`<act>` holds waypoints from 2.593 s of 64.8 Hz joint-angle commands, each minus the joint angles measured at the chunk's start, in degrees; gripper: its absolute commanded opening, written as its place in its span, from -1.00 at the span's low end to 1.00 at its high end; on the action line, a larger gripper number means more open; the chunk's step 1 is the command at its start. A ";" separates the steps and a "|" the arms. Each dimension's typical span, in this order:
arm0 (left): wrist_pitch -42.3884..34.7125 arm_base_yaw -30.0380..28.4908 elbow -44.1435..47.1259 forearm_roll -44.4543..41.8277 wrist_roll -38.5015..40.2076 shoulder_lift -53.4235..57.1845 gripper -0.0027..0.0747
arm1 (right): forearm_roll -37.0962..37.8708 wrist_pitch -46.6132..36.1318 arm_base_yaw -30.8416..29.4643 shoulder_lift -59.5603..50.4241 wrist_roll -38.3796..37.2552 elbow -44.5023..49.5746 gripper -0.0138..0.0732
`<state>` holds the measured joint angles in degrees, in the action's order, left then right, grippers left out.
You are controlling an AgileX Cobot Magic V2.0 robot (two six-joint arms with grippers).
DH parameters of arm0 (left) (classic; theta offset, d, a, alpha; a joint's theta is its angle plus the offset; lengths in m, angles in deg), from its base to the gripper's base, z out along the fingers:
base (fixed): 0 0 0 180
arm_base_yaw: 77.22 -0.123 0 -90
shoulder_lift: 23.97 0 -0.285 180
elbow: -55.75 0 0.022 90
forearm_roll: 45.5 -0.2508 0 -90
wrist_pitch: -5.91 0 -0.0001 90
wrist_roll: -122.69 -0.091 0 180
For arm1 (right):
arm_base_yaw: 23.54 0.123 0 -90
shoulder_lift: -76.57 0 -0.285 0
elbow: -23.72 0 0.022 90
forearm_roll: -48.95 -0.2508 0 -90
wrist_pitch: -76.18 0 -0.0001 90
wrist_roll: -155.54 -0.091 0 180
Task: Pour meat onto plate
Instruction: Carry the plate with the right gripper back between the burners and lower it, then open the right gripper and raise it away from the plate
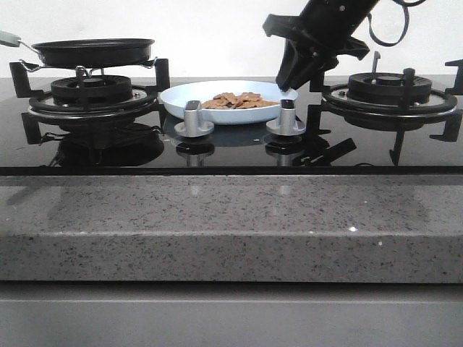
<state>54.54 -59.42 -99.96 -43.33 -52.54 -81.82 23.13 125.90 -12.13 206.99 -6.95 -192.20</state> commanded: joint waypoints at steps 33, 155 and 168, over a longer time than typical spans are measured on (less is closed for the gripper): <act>-4.22 0.40 -1.45 0.51 0.47 0.67 0.39 | 0.38 -7.67 0.13 -29.91 0.45 18.63 -0.05; -6.43 0.40 -1.45 -0.11 -0.13 0.67 -0.98 | 0.30 -1.74 0.13 -89.98 0.45 70.52 -0.85; -6.43 0.40 -1.45 -0.11 -0.13 0.67 -0.98 | 0.30 -1.74 0.13 -89.98 0.45 70.52 -0.85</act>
<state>52.07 -59.42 -99.96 -43.76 -52.72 -81.82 24.63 127.40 -12.01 117.00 -6.95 -120.41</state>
